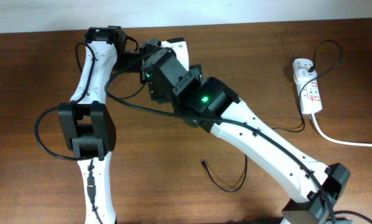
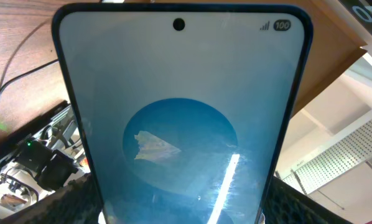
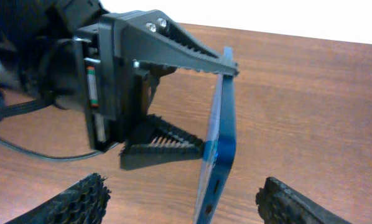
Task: Plug charger to phone and switch on socket
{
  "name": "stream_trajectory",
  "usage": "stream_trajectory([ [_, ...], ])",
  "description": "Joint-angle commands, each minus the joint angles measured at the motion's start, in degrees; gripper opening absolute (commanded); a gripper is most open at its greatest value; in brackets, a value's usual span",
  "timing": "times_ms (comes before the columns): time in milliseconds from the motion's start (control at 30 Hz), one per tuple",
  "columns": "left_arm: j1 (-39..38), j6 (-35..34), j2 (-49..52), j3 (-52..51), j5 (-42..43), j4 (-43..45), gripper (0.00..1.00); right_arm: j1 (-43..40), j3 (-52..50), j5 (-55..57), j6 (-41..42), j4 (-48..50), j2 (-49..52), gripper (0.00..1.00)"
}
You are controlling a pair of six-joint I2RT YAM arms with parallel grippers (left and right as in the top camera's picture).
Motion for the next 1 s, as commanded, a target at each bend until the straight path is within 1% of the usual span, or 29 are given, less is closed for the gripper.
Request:
stream_trajectory([
  [0, 0.37, -0.11, -0.13, 1.27, 2.95, -0.39, 0.82, 0.11, 1.33, 4.9, 0.76, 0.44, 2.23, 0.73],
  [33, 0.37, -0.11, -0.13, 1.27, 2.95, -0.92, 0.82, 0.11, 1.33, 4.9, 0.76, 0.5, 2.23, 0.61],
  [67, 0.37, -0.11, -0.13, 1.27, 2.95, -1.73, 0.82, 0.11, 1.33, 4.9, 0.76, 0.46, 2.27, 0.58],
  [133, 0.37, -0.11, -0.13, 1.27, 2.95, -2.03, 0.82, 0.09, 1.33, 6.45, 0.81, 0.46, 2.86, 0.58],
  [233, 0.37, -0.09, -0.13, 1.27, 2.95, -2.82, 0.81, 0.02, 1.33, 7.06, 0.79, 0.9, 2.95, 0.51],
  [267, 0.37, 0.15, -0.13, 1.27, 2.95, -2.8, 0.82, -0.15, 1.33, 7.02, 0.79, 0.92, 2.95, 0.5],
  [300, 0.37, 1.03, -0.13, 1.27, 2.95, -2.84, 0.81, -0.46, 1.33, 6.67, 0.81, 0.83, 2.95, 0.5],
  [400, 0.37, 1.2, -0.13, 1.27, 2.95, -2.84, 0.82, -1.57, 1.33, 3.48, 1.88, 0.83, 2.95, 0.5],
  [500, 0.37, 1.22, -0.13, 1.27, 2.95, -2.82, 0.82, -2.27, 1.31, 1.38, 1.84, 0.81, 3.48, 0.46],
  [533, 0.37, 1.22, -0.13, 1.27, 2.95, -2.82, 0.82, -2.27, 1.31, 1.38, 1.86, 0.83, 3.56, 0.41],
  [600, 0.37, 1.22, -0.13, 1.27, 2.95, -2.82, 0.82, -2.27, 1.31, 0.94, 1.86, 0.85, 4.59, 0.38],
  [633, 0.37, 1.22, -0.13, 1.27, 2.95, -2.82, 0.82, -2.25, 1.31, 0.94, 1.88, 0.94, 4.85, 0.34],
  [733, 0.37, 1.22, -0.13, 1.27, 2.95, -2.82, 0.82, -2.27, 1.36, 0.96, 1.84, 2.32, 4.85, 0.31],
  [767, 0.37, 1.22, -0.13, 1.27, 2.95, -2.82, 0.82, -2.27, 1.36, 0.98, 1.84, 2.34, 4.85, 0.28],
  [933, 0.37, 1.22, -0.13, 1.27, 2.95, -2.82, 0.82, -2.27, 1.36, 1.25, 1.86, 2.71, 4.85, 0.22],
  [967, 0.37, 1.22, -0.13, 1.27, 2.95, -2.82, 0.82, -2.25, 1.36, 1.38, 1.86, 2.71, 4.85, 0.16],
])
